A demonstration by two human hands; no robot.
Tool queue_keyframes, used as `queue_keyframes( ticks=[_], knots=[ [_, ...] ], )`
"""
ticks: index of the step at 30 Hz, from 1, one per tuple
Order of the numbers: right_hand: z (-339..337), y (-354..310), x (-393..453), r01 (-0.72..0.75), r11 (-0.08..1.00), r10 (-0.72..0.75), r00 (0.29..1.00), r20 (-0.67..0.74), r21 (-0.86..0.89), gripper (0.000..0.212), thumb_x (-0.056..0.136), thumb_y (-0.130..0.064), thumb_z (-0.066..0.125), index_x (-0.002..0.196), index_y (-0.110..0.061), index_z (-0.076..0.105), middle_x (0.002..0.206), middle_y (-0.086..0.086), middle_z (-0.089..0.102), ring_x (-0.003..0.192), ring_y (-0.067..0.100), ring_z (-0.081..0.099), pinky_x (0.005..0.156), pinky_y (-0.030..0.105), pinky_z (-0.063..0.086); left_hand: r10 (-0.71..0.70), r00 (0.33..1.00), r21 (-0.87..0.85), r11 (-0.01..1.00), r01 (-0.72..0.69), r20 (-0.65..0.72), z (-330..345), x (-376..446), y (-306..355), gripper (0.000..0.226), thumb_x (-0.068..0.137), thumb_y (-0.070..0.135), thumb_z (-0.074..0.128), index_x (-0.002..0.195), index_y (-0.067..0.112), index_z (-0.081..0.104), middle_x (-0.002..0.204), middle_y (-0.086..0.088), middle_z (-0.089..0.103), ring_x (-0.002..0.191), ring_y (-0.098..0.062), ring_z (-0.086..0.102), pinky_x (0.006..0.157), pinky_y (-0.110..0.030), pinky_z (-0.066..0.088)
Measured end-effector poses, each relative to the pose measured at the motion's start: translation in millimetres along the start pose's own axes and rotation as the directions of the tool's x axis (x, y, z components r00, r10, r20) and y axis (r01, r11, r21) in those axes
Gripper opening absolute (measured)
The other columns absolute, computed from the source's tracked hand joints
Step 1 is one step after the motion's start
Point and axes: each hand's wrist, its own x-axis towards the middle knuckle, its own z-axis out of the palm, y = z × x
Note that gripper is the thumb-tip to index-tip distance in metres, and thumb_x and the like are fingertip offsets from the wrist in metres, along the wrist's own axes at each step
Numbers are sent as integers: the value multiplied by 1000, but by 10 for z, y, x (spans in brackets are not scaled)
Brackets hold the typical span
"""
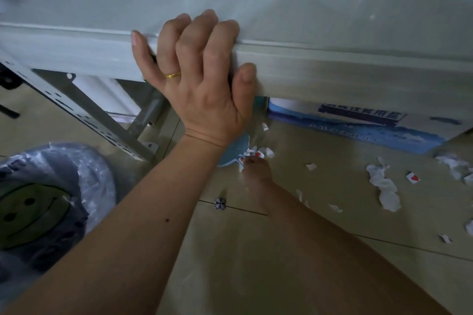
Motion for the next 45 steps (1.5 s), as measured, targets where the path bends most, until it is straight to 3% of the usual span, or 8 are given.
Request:
queue_keyframes(
  ticks=[7, 13, 20, 25, 31, 36, 42, 45],
  knots=[
    [-26, -22, 109, 64, 987, -68, 998, -17, -150, 44, 100, -7, 33, 144, -3, 34, 154, 9, 33, 145, 21, 26, 120, 30, 19, 7, 1000, -30, 1000, -7, 3, -23, 8, 11, 46, 96, 46, 16, 106, 20, 52, 108, 2, 53, 108, -22, 49, 116, -34, 5],
    [-365, 373, -142, -61, 993, 82, 974, -211, 100, 34, 95, -6, 44, 125, -5, 60, 131, 11, 62, 122, 25, 57, 104, 27, 42, 0, 1000, -18, 1000, 0, 23, -51, 17, 9, 46, 96, 46, 13, 107, 21, 50, 111, 3, 49, 109, -22, 48, 117, -34, 2],
    [-636, 628, -345, -15, 892, 167, 940, -299, 451, 26, 93, -5, 47, 105, -6, 70, 105, 10, 67, 87, 19, 58, 61, 10, 47, -11, 998, 8, 1000, 10, 65, -97, 23, 22, 46, 97, 45, 13, 108, 20, 50, 113, 2, 47, 111, -23, 47, 118, -34, 1],
    [-599, 379, -123, 70, 820, 89, 965, -247, 568, 30, 96, 1, 40, 116, -3, 62, 106, 11, 61, 91, 24, 56, 78, 32, 50, -4, 998, 8, 1000, 4, 63, -83, 26, 19, 46, 97, 45, 14, 107, 18, 51, 112, 0, 48, 110, -24, 47, 118, -34, 1],
    [-366, 199, 404, 92, 922, 3, 970, -245, 375, 33, 97, -17, 39, 120, -10, 61, 94, 6, 55, 88, 20, 49, 81, 37, 45, 7, 1000, 0, 1000, -7, 20, -37, 10, 3, 46, 97, 46, 14, 105, 19, 51, 109, 1, 49, 108, -24, 47, 118, -33, 3],
    [-418, 241, 460, -7, 932, 37, 996, -76, 362, 42, 94, -13, 43, 136, -8, 45, 103, 6, 46, 69, 8, 45, 64, 19, 39, 1, 1000, -17, 1000, -1, 12, -20, 16, 9, 46, 96, 46, 14, 105, 20, 51, 108, 2, 50, 108, -23, 48, 117, -33, 3],
    [-541, 518, 164, -46, 962, 80, 990, -118, 271, 42, 93, -10, 46, 135, -9, 48, 106, 2, 46, 73, 3, 45, 82, 24, 47, 4, 998, 2, 1000, -4, 58, -62, 10, 11, 46, 96, 45, 14, 107, 20, 50, 111, 3, 47, 109, -24, 48, 117, -34, 0],
    [-655, 744, -150, -94, 948, 148, 976, -160, 305, 38, 90, -5, 49, 127, -8, 56, 100, 2, 52, 72, 6, 48, 73, 23, 47, 1, 997, 6, 1000, -2, 81, -83, 12, 21, 45, 96, 44, 14, 108, 19, 49, 113, 2, 46, 110, -24, 46, 118, -34, -1]
  ],
)
